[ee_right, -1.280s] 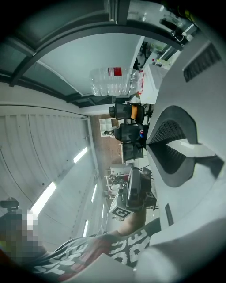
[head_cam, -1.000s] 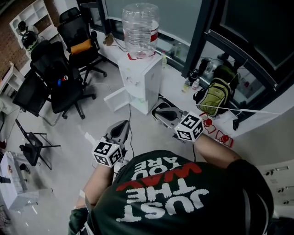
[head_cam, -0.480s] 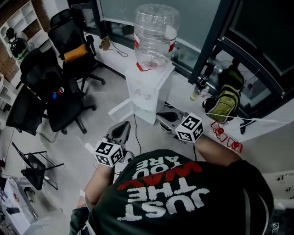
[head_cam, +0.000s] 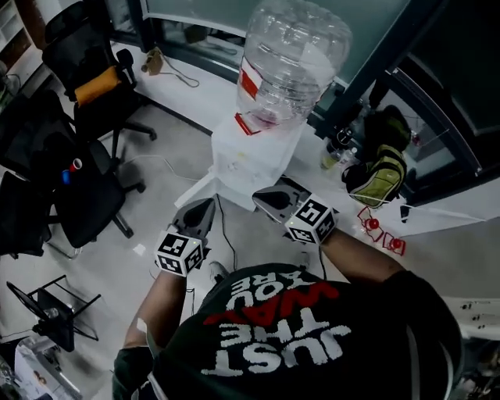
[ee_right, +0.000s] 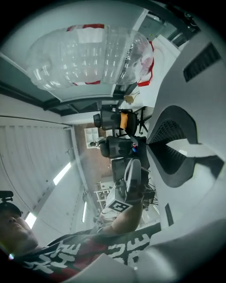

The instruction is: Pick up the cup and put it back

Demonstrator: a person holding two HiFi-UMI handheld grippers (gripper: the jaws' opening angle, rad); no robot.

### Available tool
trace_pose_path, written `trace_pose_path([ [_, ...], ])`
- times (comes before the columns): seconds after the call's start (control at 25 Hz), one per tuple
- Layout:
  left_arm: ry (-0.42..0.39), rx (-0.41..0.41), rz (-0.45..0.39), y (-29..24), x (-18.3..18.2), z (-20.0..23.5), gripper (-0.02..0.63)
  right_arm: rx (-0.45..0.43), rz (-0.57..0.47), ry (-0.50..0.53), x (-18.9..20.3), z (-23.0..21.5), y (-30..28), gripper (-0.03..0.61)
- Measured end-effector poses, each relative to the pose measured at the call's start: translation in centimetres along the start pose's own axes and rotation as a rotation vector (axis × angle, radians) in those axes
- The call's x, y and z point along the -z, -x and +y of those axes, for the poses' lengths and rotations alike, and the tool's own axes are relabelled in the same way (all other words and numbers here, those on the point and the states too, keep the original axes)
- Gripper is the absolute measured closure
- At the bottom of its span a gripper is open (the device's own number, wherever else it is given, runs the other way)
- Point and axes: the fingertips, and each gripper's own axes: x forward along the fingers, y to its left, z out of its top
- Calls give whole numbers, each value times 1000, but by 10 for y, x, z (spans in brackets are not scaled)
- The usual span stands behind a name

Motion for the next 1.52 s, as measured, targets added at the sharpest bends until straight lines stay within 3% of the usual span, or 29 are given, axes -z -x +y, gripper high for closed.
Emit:
trace_pose_path([
  [0.24, 82, -84, 29, -68, 83, 9, 614, -14, 72, 73, 75, -54, -50, 545],
  [0.48, 175, -238, -2, -121, 191, 46, 614, -126, 78, 156, 175, -78, -128, 543],
  [0.76, 167, -215, 35, -149, 348, 124, 614, -115, 137, 116, 332, -93, -248, 543],
  [0.96, 131, -112, 35, -183, 438, 171, 614, -28, 202, 111, 447, -121, -324, 541],
  [1.16, 87, 9, 45, -215, 498, 194, 614, 105, 272, 74, 540, -160, -368, 540],
  [1.24, 98, 37, 41, -224, 519, 200, 614, 165, 303, 71, 572, -180, -378, 526],
  [1.4, 154, 73, 62, -230, 564, 214, 614, 275, 422, 112, 620, -222, -395, 435],
  [1.52, 158, 58, 93, -225, 591, 233, 614, 380, 508, 135, 648, -262, -408, 425],
])
